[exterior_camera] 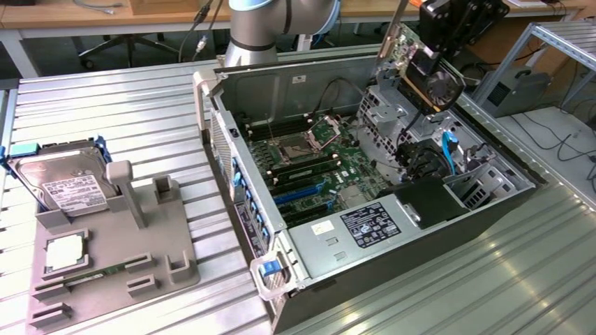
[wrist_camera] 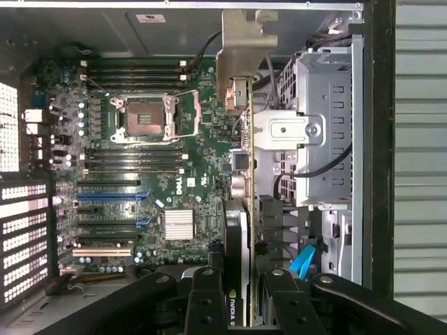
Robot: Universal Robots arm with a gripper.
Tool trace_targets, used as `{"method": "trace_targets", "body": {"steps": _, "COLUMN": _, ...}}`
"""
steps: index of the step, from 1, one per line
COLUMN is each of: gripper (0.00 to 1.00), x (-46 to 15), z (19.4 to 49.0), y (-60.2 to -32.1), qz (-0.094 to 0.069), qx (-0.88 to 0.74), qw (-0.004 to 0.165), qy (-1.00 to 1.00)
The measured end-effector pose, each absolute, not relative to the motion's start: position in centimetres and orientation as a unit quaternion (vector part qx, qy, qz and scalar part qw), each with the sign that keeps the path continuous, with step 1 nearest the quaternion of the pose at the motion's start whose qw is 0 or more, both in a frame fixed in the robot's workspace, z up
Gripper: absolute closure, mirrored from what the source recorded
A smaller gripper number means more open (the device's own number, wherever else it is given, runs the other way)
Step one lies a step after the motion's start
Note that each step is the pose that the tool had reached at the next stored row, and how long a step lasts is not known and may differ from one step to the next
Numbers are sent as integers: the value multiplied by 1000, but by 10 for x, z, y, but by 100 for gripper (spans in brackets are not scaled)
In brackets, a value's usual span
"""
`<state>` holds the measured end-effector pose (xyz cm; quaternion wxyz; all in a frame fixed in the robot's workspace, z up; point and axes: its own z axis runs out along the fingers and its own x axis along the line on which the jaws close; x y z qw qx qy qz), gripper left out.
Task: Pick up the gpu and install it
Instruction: 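Insert the gpu into the slot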
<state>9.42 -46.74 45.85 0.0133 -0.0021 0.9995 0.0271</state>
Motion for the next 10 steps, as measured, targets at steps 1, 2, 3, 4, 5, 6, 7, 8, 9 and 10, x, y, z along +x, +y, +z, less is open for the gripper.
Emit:
{"method": "trace_targets", "body": {"steps": 1, "gripper": 73, "x": 94, "z": 458, "y": -467, "qz": 27, "qx": -9, "qw": 13, "qy": 1000}}
{"method": "trace_targets", "body": {"steps": 2, "gripper": 73, "x": 94, "z": 458, "y": -467, "qz": 27, "qx": -21, "qw": 13, "qy": 999}}
{"method": "trace_targets", "body": {"steps": 3, "gripper": 73, "x": 94, "z": 458, "y": -467, "qz": 27, "qx": -29, "qw": 13, "qy": 999}}
{"method": "trace_targets", "body": {"steps": 4, "gripper": 73, "x": 94, "z": 458, "y": -467, "qz": 27, "qx": -37, "qw": 12, "qy": 999}}
{"method": "trace_targets", "body": {"steps": 5, "gripper": 73, "x": 94, "z": 458, "y": -467, "qz": 27, "qx": -47, "qw": 12, "qy": 998}}
{"method": "trace_targets", "body": {"steps": 6, "gripper": 73, "x": 94, "z": 458, "y": -467, "qz": 27, "qx": -55, "qw": 12, "qy": 998}}
{"method": "trace_targets", "body": {"steps": 7, "gripper": 73, "x": 94, "z": 458, "y": -467, "qz": 28, "qx": -65, "qw": 12, "qy": 997}}
{"method": "trace_targets", "body": {"steps": 8, "gripper": 73, "x": 94, "z": 458, "y": -467, "qz": 28, "qx": -82, "qw": 11, "qy": 996}}
{"method": "trace_targets", "body": {"steps": 9, "gripper": 73, "x": 94, "z": 458, "y": -467, "qz": 28, "qx": -100, "qw": 11, "qy": 995}}
{"method": "trace_targets", "body": {"steps": 10, "gripper": 73, "x": 94, "z": 458, "y": -467, "qz": 28, "qx": -110, "qw": 10, "qy": 993}}
